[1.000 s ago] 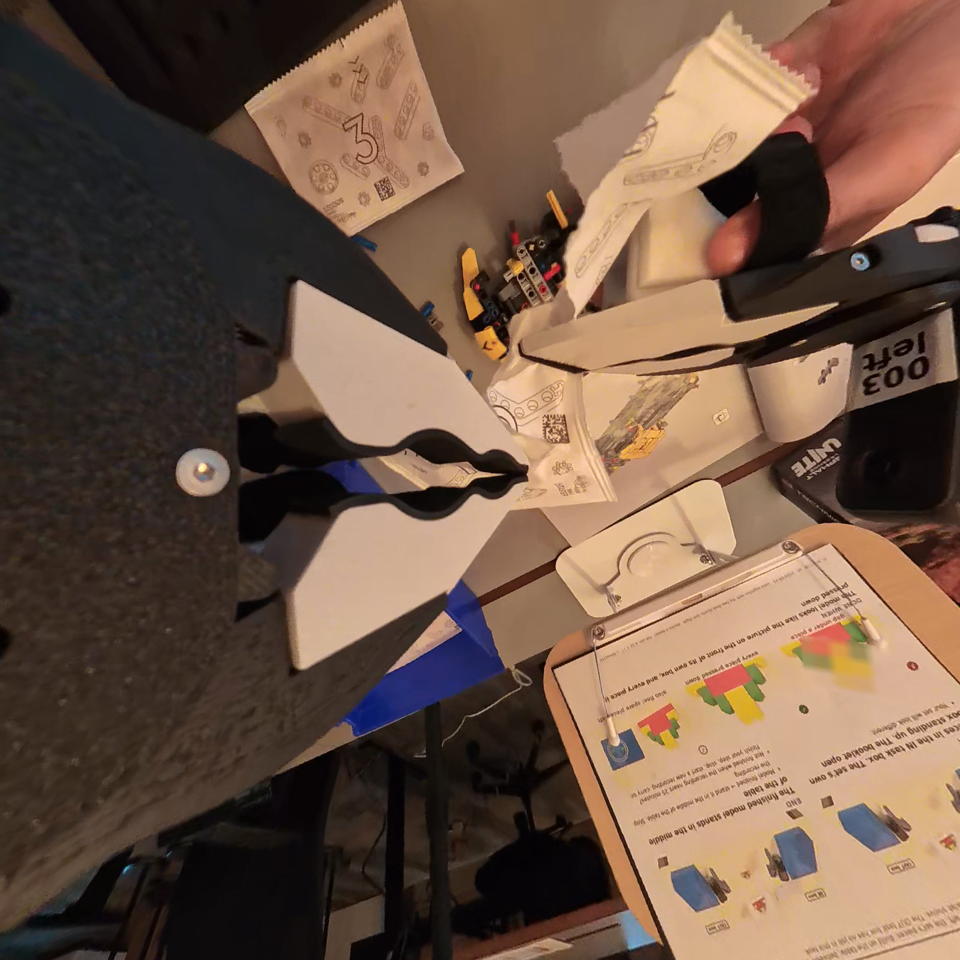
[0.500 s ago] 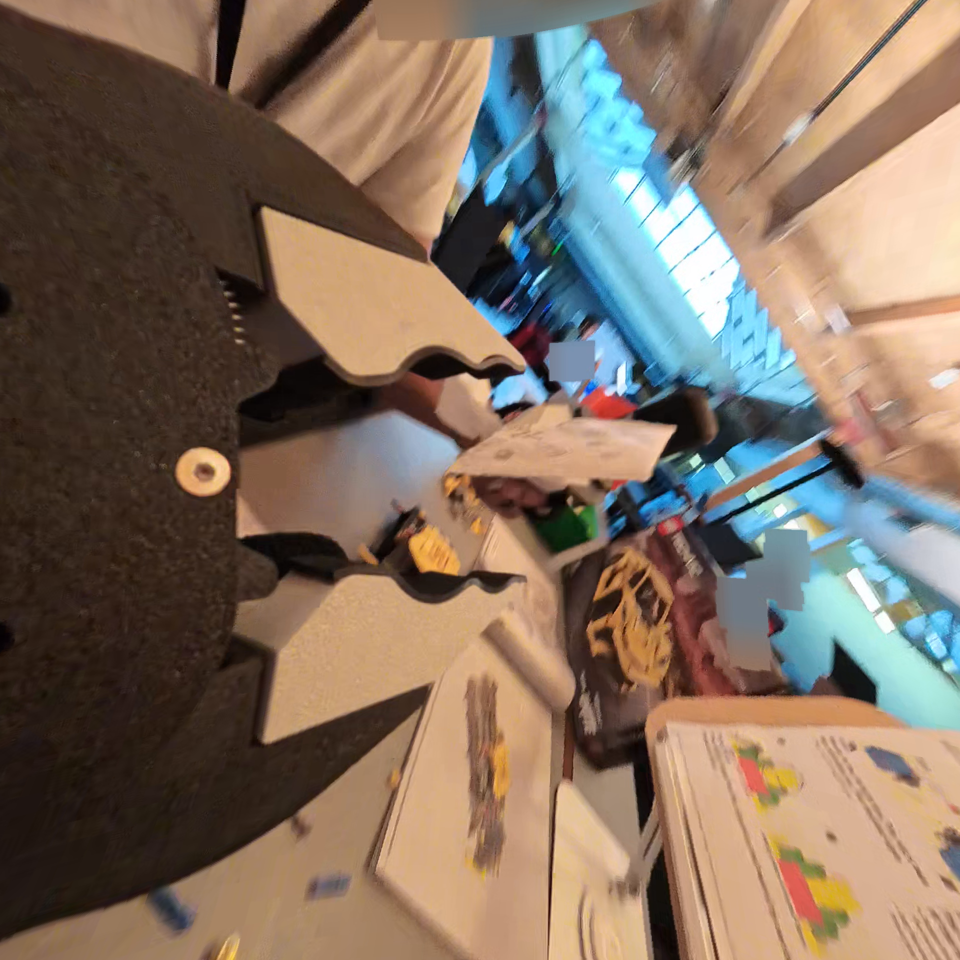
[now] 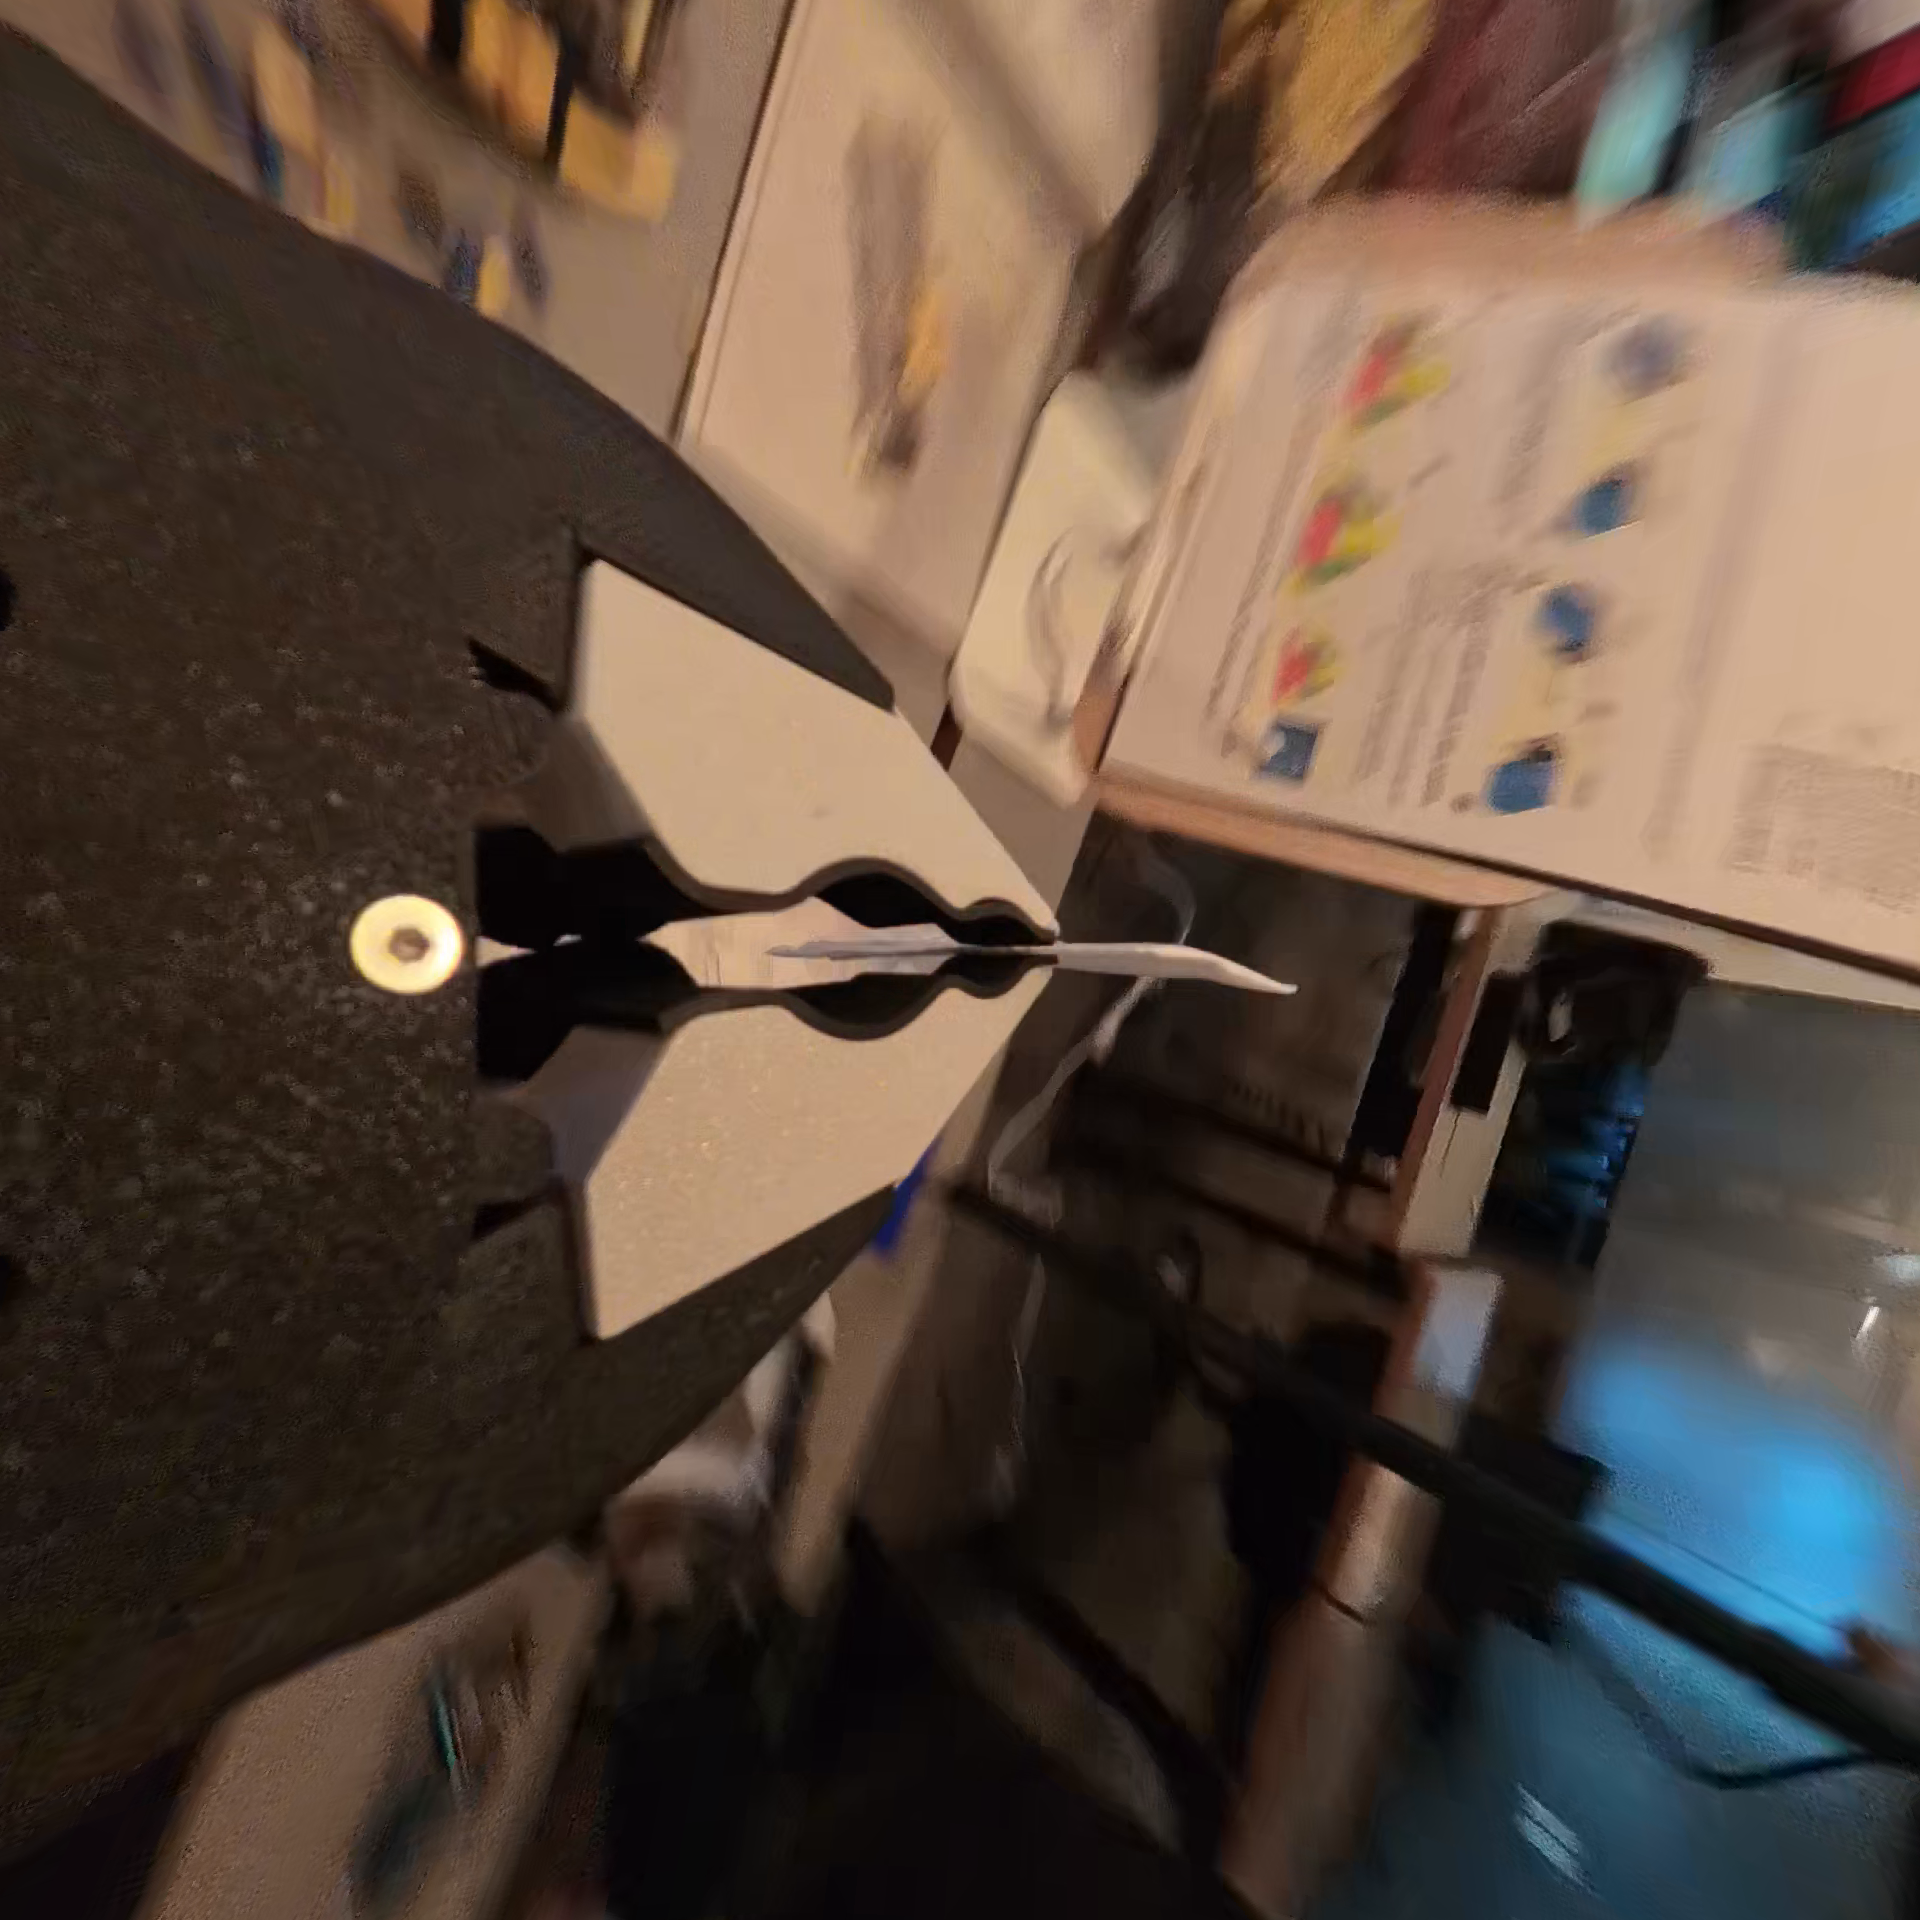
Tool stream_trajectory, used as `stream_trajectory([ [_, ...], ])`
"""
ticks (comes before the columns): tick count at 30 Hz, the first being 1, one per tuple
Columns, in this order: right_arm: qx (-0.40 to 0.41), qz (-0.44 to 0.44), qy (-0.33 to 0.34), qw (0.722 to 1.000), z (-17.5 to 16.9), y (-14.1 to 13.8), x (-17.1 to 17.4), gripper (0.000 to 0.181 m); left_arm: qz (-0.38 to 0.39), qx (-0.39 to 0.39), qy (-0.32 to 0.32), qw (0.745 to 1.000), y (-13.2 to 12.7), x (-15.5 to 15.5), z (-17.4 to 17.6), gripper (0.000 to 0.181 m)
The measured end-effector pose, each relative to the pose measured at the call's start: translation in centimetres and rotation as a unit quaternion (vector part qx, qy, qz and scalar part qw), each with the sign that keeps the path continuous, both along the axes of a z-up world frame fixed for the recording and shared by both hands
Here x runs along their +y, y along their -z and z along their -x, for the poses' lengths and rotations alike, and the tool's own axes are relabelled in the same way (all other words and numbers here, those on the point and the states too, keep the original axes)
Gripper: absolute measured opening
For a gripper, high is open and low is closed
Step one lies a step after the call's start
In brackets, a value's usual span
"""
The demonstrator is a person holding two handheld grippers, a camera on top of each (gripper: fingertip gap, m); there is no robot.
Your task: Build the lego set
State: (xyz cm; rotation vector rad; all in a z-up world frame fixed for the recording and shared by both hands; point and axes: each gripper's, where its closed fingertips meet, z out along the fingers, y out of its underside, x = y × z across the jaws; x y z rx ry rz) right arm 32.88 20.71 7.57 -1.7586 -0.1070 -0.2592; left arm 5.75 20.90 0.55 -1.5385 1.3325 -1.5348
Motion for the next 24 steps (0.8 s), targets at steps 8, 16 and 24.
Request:
stream_trajectory([
  [8, -0.287, 0.276, -0.026, 0.917, -3.3, 16.8, 9.2, 0.0, -0.043, 0.088, -0.061, 0.993, 6.5, -5.7, 7.7, 0.035],
  [16, -0.106, 0.233, 0.019, 0.967, -0.4, 12.1, 0.3, 0.055, -0.054, 0.189, -0.028, 0.98, 15.2, -14.4, 11.2, 0.035],
  [24, 0.164, 0.208, -0.083, 0.961, 13.8, 16.9, -15.4, 0.051, -0.118, 0.224, -0.028, 0.967, 16.4, -11.9, 11.0, 0.034],
])
